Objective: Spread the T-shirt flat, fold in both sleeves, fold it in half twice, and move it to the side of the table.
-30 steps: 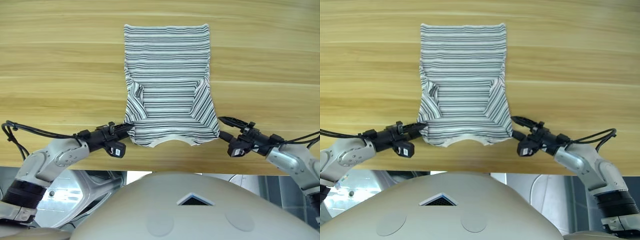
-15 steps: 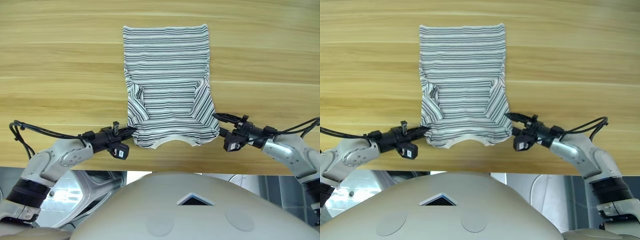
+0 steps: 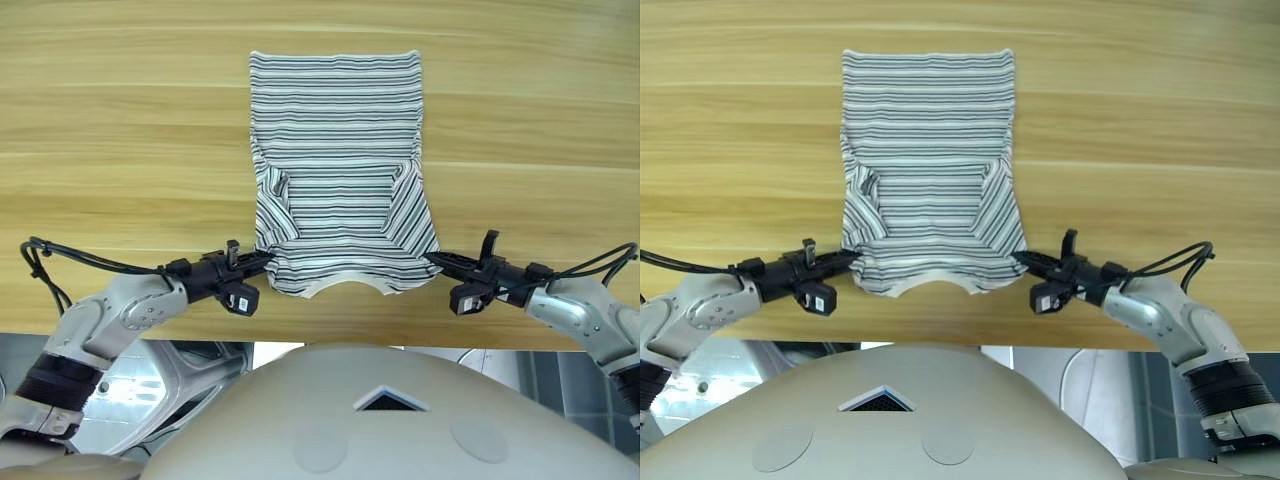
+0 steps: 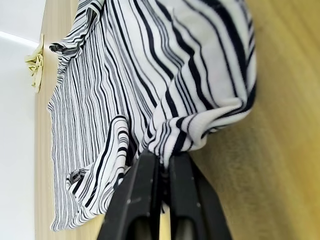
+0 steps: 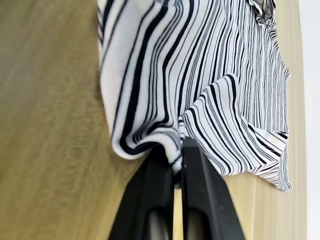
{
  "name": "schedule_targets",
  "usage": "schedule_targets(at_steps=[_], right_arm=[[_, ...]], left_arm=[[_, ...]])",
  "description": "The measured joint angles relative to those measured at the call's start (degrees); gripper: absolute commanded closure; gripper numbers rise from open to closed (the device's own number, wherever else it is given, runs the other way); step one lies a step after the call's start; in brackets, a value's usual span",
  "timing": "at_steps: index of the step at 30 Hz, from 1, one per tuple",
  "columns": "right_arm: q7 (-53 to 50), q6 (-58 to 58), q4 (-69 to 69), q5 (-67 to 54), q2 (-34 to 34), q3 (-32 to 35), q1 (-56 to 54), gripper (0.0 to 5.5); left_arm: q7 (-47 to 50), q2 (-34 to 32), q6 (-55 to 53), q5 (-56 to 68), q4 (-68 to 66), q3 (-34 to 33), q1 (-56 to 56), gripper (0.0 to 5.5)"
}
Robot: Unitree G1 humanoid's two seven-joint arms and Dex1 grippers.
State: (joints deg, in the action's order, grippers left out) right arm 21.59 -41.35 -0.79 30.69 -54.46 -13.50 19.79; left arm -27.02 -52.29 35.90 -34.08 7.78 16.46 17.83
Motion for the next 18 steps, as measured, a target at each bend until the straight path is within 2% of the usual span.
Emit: schedule_targets(at_steps=[5, 13, 18], right_arm=[[-1.58, 0.14, 0.16, -0.25, 0.28, 1.09, 0.87, 5.50], [-1.43, -2.78, -6.90, -6.49, -3.12, 7.65, 20.79, 5.50], [-0.44, -3.50, -11.45, -10.66, -3.13, 11.89, 27.09, 5.50]], left_arm=[[0.55, 0.03, 0.56, 2.94, -0.61, -0.55, 0.77, 5.46], [0.56, 0.48, 2.83, 13.86, 7.97, -0.76, 17.56, 5.46], [1.07, 0.98, 2.73, 16.51, 12.33, -2.56, 25.38, 5.46]])
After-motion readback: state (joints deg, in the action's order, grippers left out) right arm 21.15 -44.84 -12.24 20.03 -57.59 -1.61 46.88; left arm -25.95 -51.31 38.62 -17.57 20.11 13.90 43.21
